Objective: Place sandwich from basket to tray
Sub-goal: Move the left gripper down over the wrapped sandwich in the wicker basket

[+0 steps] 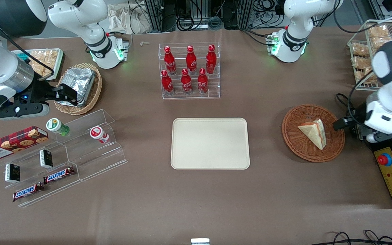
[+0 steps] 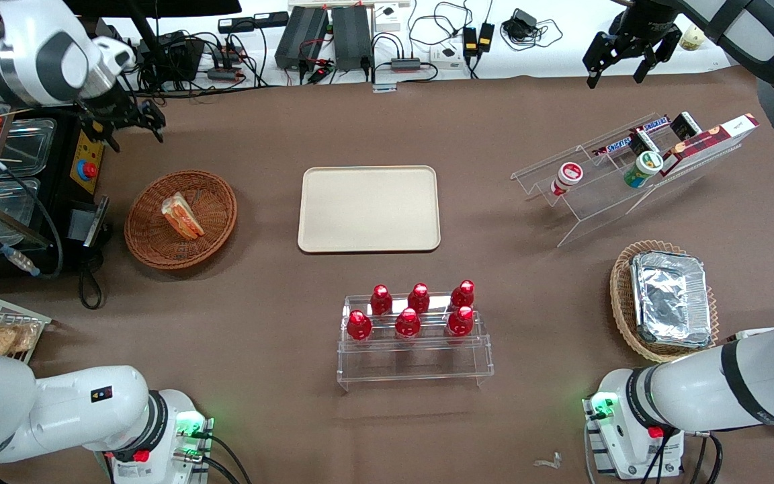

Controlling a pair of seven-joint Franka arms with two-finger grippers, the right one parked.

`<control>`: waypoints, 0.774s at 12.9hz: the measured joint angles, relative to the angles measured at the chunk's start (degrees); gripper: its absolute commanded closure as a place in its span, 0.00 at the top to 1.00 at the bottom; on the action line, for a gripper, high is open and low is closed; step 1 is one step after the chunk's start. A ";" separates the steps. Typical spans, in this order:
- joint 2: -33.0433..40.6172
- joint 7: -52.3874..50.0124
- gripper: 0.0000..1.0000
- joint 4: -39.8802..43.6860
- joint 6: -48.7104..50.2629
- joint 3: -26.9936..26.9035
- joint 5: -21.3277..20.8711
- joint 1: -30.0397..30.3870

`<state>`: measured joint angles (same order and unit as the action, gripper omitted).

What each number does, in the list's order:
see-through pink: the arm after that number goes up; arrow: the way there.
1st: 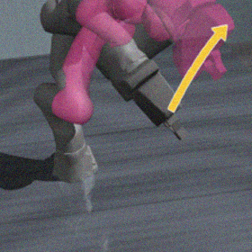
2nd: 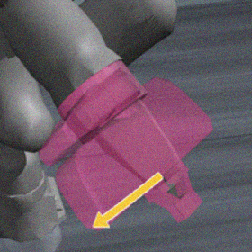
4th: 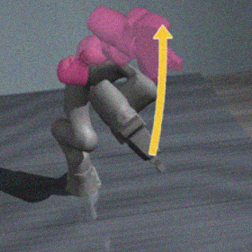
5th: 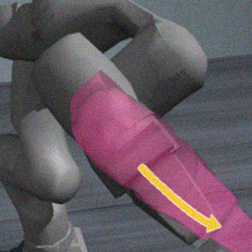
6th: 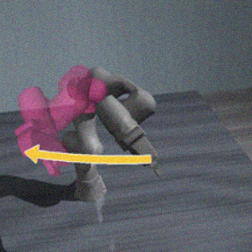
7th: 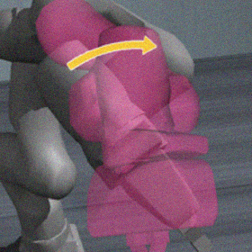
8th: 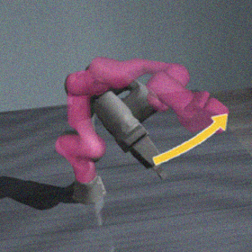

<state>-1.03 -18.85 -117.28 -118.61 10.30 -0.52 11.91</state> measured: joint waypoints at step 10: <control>1.44 -6.85 1.00 -18.56 -17.46 -1.35 0.70 1.90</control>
<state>0.41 -25.70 -135.84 -136.07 8.95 0.19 13.81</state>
